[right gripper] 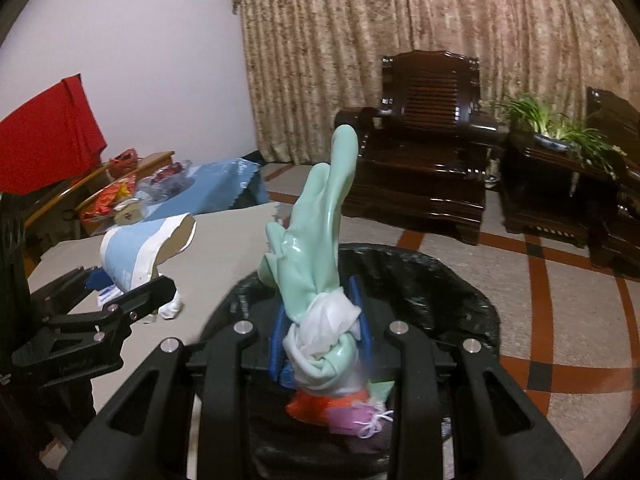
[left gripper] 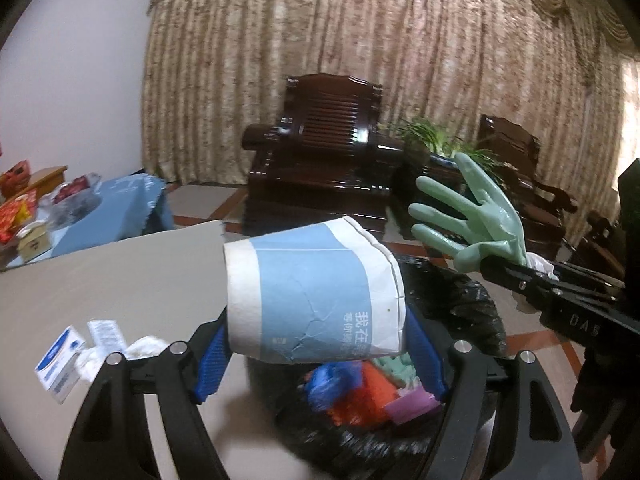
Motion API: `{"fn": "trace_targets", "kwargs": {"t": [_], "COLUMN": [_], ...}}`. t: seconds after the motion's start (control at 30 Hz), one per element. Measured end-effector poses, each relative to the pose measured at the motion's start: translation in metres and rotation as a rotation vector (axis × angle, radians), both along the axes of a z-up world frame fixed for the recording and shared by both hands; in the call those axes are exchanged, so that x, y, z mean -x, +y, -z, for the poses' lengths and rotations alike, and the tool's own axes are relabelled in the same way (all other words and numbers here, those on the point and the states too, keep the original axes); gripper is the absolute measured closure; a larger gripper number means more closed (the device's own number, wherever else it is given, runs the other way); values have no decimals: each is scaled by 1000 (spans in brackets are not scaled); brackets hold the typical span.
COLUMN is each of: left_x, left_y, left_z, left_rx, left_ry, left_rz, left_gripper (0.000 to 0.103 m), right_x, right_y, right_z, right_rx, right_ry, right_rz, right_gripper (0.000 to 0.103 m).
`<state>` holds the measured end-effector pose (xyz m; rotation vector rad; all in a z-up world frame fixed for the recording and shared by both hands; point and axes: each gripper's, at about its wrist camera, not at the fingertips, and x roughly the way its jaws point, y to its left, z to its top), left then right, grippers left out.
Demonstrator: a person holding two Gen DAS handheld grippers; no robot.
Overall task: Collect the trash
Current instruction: 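Carry the cup and glove over the bin and open both grippers, then move both tools back to the white tissues on the table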
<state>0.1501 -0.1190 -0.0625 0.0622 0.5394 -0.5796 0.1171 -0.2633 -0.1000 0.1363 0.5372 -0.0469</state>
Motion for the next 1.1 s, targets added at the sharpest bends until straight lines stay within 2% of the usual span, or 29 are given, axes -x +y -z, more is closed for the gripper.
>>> {"fn": "trace_targets", "kwargs": {"t": [0.17, 0.23, 0.33, 0.4, 0.47, 0.57, 0.73, 0.9, 1.1], "left_x": [-11, -16, -25, -27, -27, -21, -9, 2, 12], "left_y": [-29, -36, -40, -36, -31, -18, 10, 56, 116], "left_z": [6, 9, 10, 12, 13, 11, 5, 5, 8], "left_rx": [-7, 0, 43, 55, 48, 29, -26, -28, -30], "left_ry": [22, 43, 104, 120, 118, 96, 26, 29, 22], "left_rz": [47, 68, 98, 92, 75, 43, -31, -121, -246], "left_gripper": [27, 24, 20, 17, 15, 11, 6, 6, 6], "right_x": [-7, -9, -10, -7, -2, 6, 11, 7, -12], "right_y": [-22, -28, -39, -45, -49, -50, -37, -6, 50], "right_z": [15, 20, 27, 27, 27, 26, 21, 15, 10], "right_rx": [-15, -17, -2, -5, 2, -7, -31, -32, -7], "right_ry": [24, 37, 62, 58, 54, 40, 43, 33, 34], "right_rz": [34, 40, 95, 116, 139, 156, 146, 89, -45], "right_gripper": [74, 70, 43, 36, 16, 7, 5, 5, 5]}}
